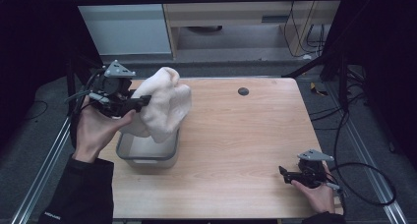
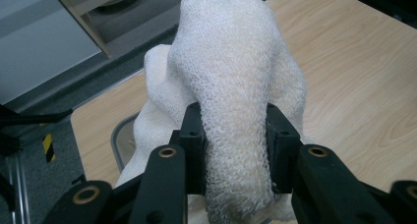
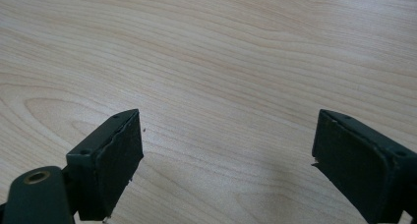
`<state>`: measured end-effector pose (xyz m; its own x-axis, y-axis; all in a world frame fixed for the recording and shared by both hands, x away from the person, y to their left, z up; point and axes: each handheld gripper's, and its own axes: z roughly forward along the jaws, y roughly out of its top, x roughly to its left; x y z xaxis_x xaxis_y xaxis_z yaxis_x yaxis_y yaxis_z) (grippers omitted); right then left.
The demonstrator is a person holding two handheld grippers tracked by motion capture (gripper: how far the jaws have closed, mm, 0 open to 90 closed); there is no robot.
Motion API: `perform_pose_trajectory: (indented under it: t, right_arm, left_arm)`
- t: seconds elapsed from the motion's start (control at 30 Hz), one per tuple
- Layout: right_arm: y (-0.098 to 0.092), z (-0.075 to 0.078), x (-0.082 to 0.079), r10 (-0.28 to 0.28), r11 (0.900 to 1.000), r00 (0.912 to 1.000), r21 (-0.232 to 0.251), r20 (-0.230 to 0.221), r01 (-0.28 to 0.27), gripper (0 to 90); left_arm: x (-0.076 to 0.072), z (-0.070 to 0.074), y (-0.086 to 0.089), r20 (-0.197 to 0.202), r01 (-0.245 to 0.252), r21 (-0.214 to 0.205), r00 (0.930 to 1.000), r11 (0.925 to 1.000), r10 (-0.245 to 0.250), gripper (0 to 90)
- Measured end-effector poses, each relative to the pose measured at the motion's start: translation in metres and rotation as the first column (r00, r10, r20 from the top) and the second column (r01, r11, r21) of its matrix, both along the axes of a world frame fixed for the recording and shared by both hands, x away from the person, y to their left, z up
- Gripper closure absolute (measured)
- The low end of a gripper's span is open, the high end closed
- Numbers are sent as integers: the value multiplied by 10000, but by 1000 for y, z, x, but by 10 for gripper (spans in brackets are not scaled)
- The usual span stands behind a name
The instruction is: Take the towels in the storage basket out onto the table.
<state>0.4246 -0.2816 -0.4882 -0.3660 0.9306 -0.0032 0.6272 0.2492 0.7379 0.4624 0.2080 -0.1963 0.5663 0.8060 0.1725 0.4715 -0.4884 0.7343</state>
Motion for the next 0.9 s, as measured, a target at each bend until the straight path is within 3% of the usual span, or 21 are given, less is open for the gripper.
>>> perform_pose_trajectory:
  t: [0.5,0.9]
  right_arm:
    - [-2,1,0,6,10000,10000,5,15,-6,117]
    - [-4,2,-1,-26,10000,10000,1,91,26,117]
  left_arm:
    - [-7,15,-49,218,998,80,9948,9950,-1000,671]
    - [-1,4,-91,-7,1647,448,9863,9853,-1648,671]
